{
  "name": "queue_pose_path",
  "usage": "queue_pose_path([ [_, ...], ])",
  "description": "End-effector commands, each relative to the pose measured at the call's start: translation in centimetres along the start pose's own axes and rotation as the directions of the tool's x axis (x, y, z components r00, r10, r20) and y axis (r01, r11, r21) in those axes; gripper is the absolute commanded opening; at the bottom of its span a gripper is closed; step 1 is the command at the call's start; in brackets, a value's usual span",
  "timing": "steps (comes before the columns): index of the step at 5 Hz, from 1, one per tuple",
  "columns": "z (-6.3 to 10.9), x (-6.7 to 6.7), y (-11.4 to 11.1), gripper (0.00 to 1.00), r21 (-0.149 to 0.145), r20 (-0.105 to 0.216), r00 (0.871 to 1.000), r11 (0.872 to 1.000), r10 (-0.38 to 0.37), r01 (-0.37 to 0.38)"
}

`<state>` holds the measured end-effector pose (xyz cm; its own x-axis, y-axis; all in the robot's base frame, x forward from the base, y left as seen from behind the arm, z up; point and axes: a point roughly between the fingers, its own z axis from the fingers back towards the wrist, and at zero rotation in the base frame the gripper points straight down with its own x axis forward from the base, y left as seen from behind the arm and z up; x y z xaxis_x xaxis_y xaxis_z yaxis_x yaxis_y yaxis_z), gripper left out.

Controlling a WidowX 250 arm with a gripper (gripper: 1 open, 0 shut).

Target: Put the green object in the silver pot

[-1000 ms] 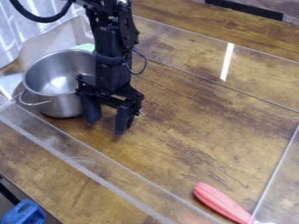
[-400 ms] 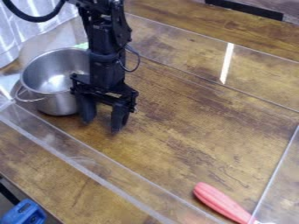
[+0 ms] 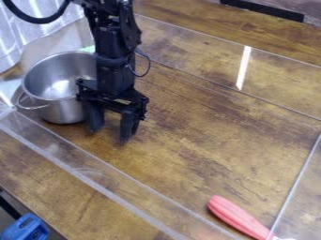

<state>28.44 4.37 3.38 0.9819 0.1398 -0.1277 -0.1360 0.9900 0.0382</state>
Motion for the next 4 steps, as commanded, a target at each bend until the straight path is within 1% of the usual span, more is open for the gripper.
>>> queue_pose_path([
  [1,0.87,0.28,0.64,0.00,-0.006,0.039,0.999,1.000,0.021,-0.021],
  [4,0.76,0.44,0.67,0.00,-0.010,0.049,0.999,1.000,0.023,-0.022],
])
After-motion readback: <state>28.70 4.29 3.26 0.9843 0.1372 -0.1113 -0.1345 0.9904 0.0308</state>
